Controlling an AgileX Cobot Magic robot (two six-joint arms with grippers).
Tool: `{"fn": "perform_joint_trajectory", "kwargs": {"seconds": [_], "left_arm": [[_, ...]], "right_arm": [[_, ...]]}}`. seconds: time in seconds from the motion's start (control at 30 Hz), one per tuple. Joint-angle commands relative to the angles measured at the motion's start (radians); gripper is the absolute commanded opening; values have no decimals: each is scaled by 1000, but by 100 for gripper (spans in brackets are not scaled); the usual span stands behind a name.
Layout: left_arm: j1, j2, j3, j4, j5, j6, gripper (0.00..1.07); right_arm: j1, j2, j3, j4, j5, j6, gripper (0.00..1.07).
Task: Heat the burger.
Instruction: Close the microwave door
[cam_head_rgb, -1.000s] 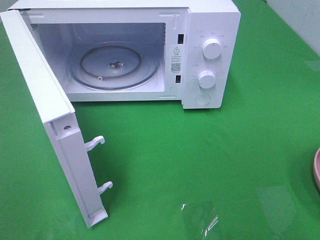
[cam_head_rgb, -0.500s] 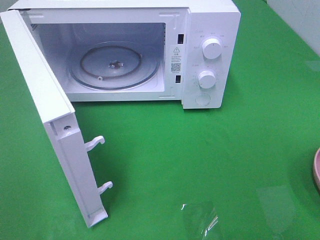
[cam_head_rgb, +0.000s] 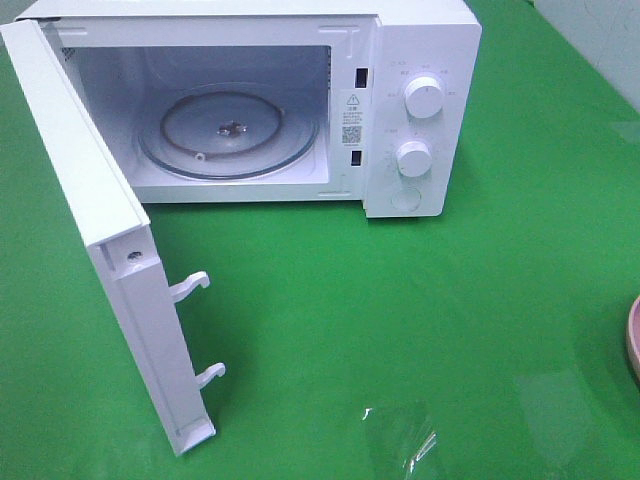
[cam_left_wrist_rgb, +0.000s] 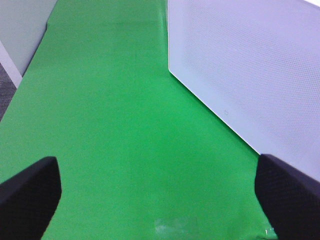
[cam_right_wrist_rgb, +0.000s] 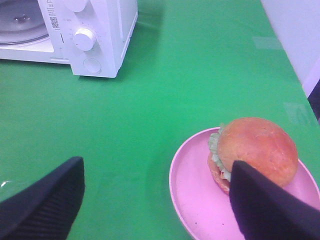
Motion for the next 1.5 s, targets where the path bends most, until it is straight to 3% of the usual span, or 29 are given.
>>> {"fn": "perform_joint_trajectory", "kwargs": {"seconds": [0.03,1.5], "left_arm": [[4,-6,-1,1,-12,-8,98],[4,-6,-1,2,-12,-8,98]], "right_arm": [[-10,-27,5,5,-8,-16,76],[-9,-27,5,5,-9,-16,76]]}}
